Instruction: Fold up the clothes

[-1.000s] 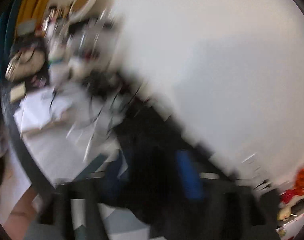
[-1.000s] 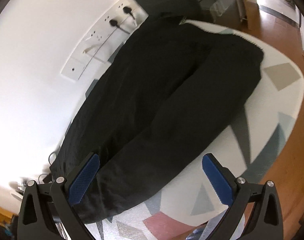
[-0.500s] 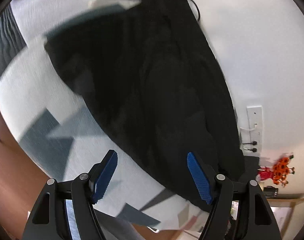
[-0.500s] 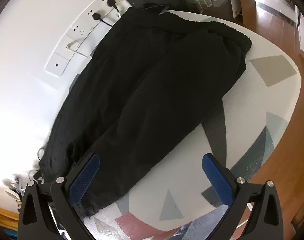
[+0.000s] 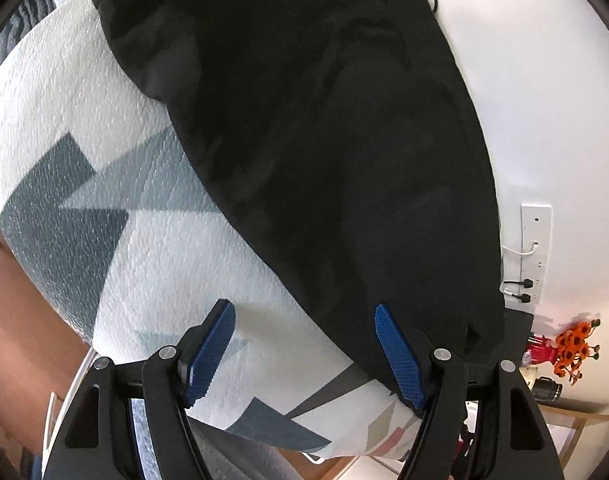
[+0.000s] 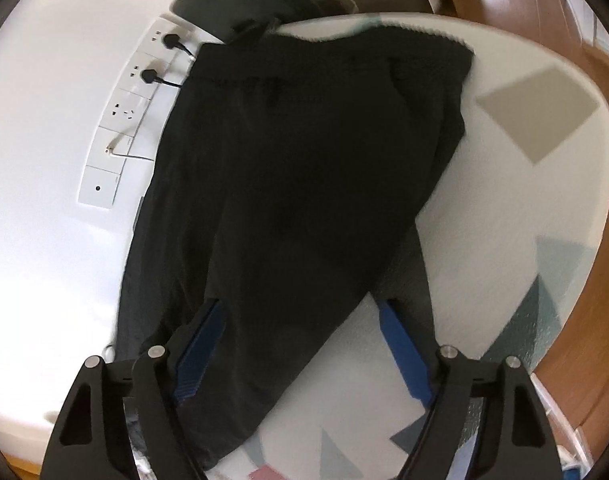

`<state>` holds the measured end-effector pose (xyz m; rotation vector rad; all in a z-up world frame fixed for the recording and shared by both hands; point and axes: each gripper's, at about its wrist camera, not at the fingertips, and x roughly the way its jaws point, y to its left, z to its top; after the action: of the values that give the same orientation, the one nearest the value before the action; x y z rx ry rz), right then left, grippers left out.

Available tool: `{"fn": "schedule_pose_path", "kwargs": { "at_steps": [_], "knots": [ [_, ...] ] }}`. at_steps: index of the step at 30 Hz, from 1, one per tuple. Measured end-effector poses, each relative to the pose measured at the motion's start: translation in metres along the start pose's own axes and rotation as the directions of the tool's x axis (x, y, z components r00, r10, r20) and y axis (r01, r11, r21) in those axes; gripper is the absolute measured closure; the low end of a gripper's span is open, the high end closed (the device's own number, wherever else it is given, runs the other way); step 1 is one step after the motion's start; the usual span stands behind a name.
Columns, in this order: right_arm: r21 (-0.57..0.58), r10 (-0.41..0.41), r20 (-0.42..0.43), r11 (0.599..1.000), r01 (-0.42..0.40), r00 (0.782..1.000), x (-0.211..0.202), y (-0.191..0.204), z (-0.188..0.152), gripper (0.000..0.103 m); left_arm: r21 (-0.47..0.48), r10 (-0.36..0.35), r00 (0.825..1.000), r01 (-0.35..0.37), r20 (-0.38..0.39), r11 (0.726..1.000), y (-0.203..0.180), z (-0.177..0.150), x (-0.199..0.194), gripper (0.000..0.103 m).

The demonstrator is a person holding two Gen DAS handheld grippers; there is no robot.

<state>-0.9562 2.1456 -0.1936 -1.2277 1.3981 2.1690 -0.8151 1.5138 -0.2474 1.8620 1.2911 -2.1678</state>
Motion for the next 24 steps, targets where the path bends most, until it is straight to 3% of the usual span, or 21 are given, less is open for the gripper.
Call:
{"fn": "schedule_pose_path", "kwargs": {
  "at_steps": [2, 3, 7, 9, 15, 20, 22, 24],
  "knots": [
    [-0.050, -0.012, 0.003, 0.999, 0.012, 1.000, 0.005, 0.010, -0.002, 0.025, 0.023, 0.027, 1.000, -0.027, -0.002, 0.999, -0.003, -0.001, 0.001, 0.030],
    [-0.061, 0.023, -0.017, 0.998, -0.024, 1.000, 0.010, 0.015, -0.003, 0.032, 0.027, 0.033, 0.999, -0.033, -0.002, 0.999, -0.004, -0.001, 0.002, 0.029],
    [-0.087, 0.014, -0.025, 0.996, -0.016, 1.000, 0.023, 0.027, -0.003, 0.034, -0.016, -0.002, 1.000, 0.002, 0.006, 1.000, 0.003, -0.002, 0.001, 0.021],
    [-0.095, -0.022, -0.017, 0.995, 0.020, 1.000, 0.025, 0.029, 0.000, 0.054, -0.036, -0.022, 1.000, 0.022, 0.005, 0.999, 0.007, -0.001, 0.000, 0.019],
    [0.007, 0.013, -0.045, 1.000, -0.013, 0.999, 0.029, 0.012, 0.007, 0.081, -0.098, -0.087, 0.996, 0.087, 0.004, 0.991, 0.025, -0.003, -0.005, 0.019],
    [-0.012, -0.003, -0.052, 1.000, 0.003, 0.999, 0.036, 0.022, 0.010, 0.086, -0.032, -0.100, 0.995, 0.100, -0.004, 0.995, 0.013, -0.009, -0.007, 0.019],
    [-0.026, -0.012, -0.052, 1.000, 0.010, 0.999, 0.038, 0.023, 0.009, 0.086, 0.028, -0.059, 0.998, 0.059, 0.000, 0.998, 0.002, -0.012, -0.003, 0.019],
    [-0.033, -0.018, -0.051, 0.999, 0.017, 0.999, 0.040, 0.024, 0.008, 0.086, 0.030, -0.032, 0.999, 0.032, 0.003, 0.999, 0.001, -0.012, 0.003, 0.019]
  ]
}}
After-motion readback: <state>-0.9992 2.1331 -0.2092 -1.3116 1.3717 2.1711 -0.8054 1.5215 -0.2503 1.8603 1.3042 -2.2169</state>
